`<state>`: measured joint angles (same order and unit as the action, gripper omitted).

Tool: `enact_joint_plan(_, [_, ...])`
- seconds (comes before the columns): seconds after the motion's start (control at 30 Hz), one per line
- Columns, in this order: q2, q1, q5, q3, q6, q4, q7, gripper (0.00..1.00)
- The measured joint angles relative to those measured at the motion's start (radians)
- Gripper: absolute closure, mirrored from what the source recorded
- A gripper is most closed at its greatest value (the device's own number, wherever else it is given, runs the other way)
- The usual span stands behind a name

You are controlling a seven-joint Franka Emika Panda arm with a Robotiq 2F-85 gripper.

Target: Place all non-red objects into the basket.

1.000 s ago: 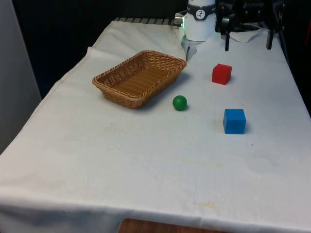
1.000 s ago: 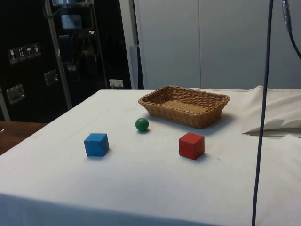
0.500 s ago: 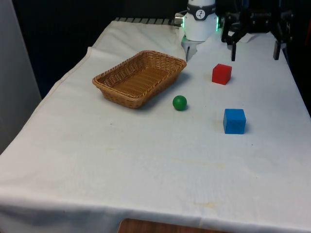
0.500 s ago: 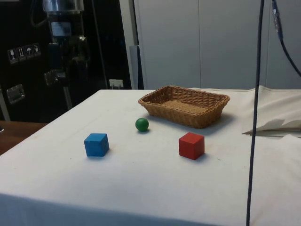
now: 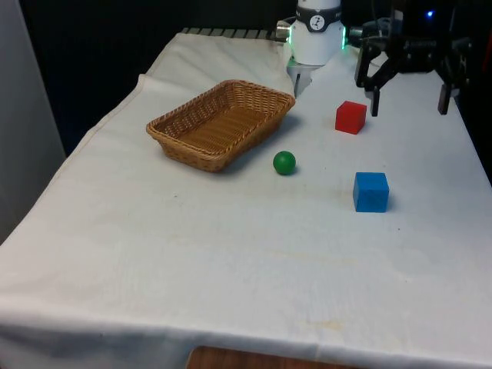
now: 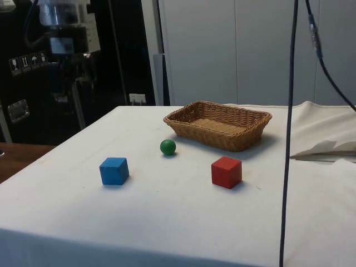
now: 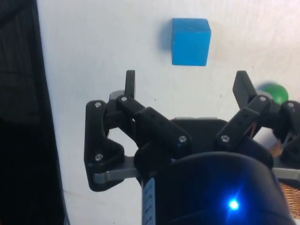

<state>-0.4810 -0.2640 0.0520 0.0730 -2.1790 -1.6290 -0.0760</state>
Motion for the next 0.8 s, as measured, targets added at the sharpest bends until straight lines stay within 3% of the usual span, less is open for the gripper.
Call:
enact_joint_plan(0.17, [-0.014,0.004,0.002,0.002,-0.001,0.001,0.024,0.00])
enact_joint_plan(0.57, [-0.046,0.028,0.014,0.006,-0.019,-0.011,0.093,0.00])
enact_joint_plan(0.8, [-0.046,0.027,0.017,0.004,-0.020,-0.019,0.097,0.00])
